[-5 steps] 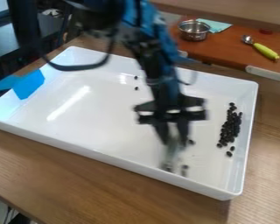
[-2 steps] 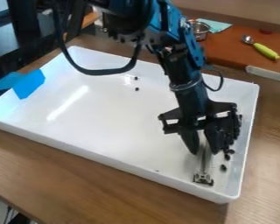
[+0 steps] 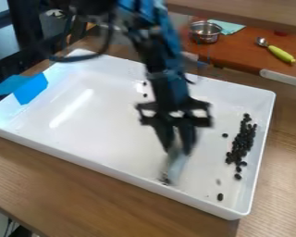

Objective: Sweep into pile

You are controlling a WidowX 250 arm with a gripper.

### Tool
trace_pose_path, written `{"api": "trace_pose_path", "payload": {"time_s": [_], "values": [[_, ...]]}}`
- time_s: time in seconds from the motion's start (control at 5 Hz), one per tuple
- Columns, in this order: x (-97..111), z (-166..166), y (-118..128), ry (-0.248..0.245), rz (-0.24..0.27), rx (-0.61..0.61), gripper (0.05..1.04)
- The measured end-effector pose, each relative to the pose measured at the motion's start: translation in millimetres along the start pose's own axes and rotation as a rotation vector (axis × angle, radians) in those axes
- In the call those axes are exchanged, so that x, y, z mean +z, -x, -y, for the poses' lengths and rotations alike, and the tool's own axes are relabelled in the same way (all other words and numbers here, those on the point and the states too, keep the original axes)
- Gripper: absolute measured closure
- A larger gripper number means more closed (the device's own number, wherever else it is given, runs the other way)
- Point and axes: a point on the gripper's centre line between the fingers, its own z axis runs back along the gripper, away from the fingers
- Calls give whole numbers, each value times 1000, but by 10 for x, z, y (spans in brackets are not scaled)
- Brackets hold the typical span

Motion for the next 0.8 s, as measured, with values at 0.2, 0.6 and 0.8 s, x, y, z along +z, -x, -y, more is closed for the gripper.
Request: {"api": "trace_pose_path", "payload": {"time_s": [0.2,0.6,0.8], "values": [[288,-311,-107,-11,-2,-40,747],[643,-1171,-494,-64,48,-14,747],[654,-1460,-672,-103,70,16,747]]}}
